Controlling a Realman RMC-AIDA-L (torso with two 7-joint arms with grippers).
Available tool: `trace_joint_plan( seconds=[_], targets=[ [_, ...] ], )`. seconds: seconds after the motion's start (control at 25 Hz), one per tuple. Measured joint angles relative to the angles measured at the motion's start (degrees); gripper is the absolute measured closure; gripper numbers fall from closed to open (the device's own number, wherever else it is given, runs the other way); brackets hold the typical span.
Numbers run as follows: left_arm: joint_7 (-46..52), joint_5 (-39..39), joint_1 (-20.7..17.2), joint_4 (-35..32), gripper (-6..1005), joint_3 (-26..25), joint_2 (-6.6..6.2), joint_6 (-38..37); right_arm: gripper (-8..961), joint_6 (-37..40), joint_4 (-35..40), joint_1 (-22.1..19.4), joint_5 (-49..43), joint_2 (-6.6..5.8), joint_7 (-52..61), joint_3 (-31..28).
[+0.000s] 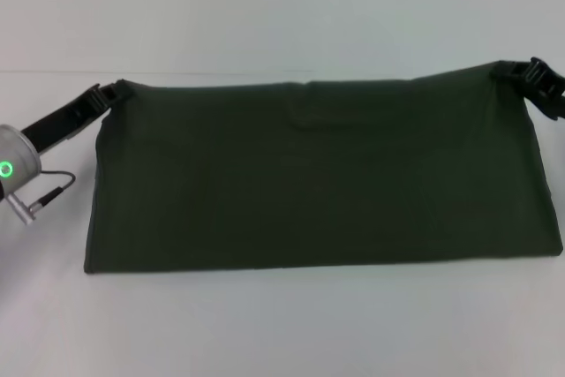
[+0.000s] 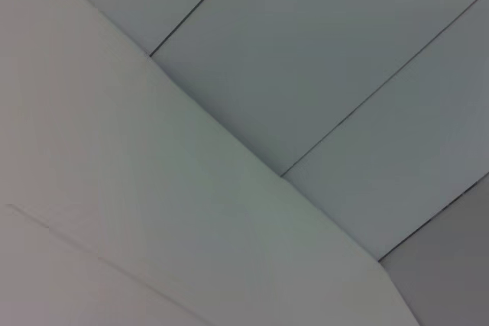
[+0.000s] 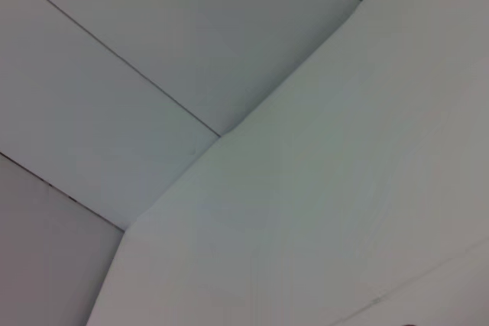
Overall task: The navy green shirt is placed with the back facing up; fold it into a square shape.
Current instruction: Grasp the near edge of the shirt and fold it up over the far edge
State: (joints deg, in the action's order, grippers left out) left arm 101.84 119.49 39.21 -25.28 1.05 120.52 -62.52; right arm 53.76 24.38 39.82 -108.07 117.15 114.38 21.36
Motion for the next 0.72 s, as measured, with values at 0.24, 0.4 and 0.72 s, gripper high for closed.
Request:
trace_joint_plan(
  seconds=[0.24, 0.4, 0.72],
  targets=[
    [-2.06, -2.59, 1.32, 0.17, 973, -0.01, 0.17, 2.22, 917, -0.93, -0.16, 0.53, 3.26, -0.01, -2.43, 0.02],
    [-3.93, -2.95, 2.34, 0.3, 973, 0.02, 1.1, 4.64, 916, -3.45, -1.06, 1.49, 3.36, 0.34, -3.71, 0.42],
    [-5.54, -4.53, 2.91, 0.33, 973, 0.11, 2.03, 7.24, 917, -7.64, -1.44, 2.27, 3.64, 1.16, -4.77, 1.93]
  ],
)
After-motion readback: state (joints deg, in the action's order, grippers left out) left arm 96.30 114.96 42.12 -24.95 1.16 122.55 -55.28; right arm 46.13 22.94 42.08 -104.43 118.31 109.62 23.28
